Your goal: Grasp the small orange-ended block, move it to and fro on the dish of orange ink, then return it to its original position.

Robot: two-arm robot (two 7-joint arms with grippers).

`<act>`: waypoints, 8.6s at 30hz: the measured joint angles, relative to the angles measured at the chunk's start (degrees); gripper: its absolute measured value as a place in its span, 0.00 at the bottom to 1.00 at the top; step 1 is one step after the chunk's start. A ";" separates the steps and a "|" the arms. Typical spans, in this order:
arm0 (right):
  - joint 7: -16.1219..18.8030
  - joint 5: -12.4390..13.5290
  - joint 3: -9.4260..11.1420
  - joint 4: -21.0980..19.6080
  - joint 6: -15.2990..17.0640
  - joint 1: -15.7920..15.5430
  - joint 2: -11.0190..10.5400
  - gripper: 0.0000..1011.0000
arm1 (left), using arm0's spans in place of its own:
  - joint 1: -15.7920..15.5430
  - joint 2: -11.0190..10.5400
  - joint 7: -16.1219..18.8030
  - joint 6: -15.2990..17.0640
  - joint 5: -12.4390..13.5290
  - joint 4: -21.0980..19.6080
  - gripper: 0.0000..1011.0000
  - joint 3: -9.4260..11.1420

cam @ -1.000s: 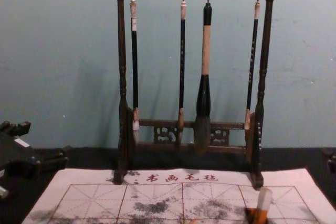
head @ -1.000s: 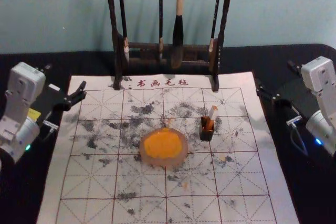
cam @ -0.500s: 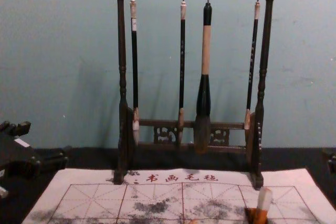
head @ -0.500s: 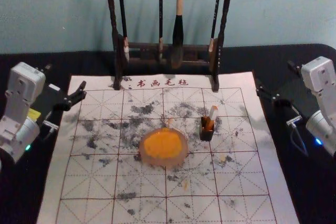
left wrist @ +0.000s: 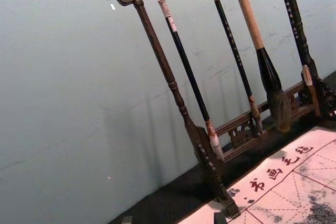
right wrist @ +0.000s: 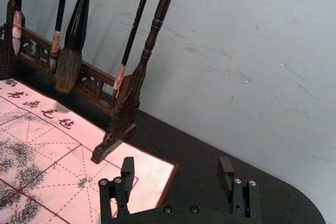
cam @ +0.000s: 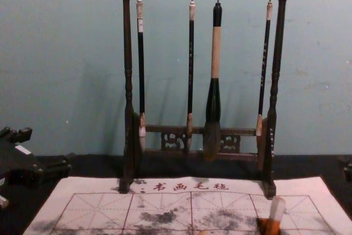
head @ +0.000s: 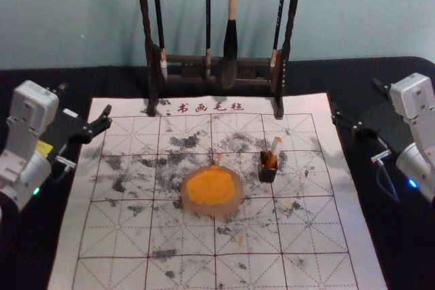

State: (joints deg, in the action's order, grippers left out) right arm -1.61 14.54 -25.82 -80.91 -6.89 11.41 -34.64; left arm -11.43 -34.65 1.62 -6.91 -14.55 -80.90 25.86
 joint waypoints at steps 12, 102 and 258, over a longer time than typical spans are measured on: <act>3.48 4.55 2.68 -6.35 7.47 -5.55 -0.64 0.99 | 0.00 0.00 0.00 0.00 0.00 0.00 0.99 0.00; 6.45 12.14 6.50 -11.85 33.76 -5.01 17.30 0.91 | 0.00 0.00 0.00 0.00 0.00 0.00 0.99 0.00; 40.31 7.48 -12.96 9.19 13.69 16.44 11.82 0.11 | 0.00 0.00 0.00 0.00 0.00 0.00 0.99 0.00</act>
State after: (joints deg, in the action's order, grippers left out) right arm 38.70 22.02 -38.79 -71.71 6.80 27.85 -22.82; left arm -11.43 -34.65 1.62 -6.91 -14.55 -80.90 25.86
